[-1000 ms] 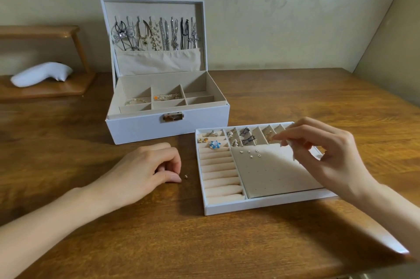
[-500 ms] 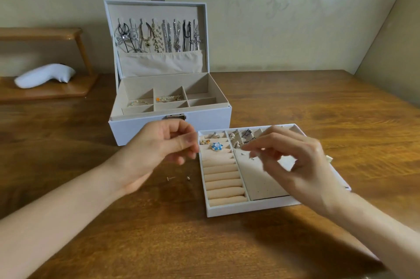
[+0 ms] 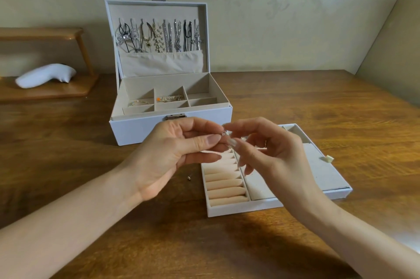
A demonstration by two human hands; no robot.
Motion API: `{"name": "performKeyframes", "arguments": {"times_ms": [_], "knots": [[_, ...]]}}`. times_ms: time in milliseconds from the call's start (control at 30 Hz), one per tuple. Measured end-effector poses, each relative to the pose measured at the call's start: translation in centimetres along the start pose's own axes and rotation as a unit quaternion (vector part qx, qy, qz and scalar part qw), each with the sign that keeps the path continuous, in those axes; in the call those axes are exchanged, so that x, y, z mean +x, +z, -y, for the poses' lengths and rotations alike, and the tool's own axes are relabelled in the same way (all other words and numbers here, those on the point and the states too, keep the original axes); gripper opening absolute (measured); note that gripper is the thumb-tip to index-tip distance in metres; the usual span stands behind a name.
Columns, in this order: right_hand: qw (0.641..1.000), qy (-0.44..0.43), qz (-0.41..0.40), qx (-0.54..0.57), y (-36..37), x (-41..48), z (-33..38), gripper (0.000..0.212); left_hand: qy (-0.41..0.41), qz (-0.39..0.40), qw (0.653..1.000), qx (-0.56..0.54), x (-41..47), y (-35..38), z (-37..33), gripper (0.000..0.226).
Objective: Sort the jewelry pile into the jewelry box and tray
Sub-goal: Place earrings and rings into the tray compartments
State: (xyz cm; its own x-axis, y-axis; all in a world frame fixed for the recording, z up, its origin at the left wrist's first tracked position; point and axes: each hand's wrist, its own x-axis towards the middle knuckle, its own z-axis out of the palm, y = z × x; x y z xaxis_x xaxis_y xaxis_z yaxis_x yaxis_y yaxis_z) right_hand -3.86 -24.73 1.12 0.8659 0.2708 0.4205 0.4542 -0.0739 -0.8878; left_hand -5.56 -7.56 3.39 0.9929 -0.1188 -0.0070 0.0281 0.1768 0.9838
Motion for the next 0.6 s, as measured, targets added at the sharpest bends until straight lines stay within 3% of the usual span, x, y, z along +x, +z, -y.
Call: {"name": "performKeyframes", "arguments": {"times_ms": [333,600], "knots": [[0.996,0.061,-0.034,0.049,0.1,0.3,0.1,0.019,0.034,0.037,0.994,0.101,-0.5,0.1,0.2,0.022],[0.997,0.011,-0.038,-0.069,-2.0,2.0,-0.4,0.005,0.043,0.065,0.978,0.192,-0.2,0.5,-0.2,0.028]]}}
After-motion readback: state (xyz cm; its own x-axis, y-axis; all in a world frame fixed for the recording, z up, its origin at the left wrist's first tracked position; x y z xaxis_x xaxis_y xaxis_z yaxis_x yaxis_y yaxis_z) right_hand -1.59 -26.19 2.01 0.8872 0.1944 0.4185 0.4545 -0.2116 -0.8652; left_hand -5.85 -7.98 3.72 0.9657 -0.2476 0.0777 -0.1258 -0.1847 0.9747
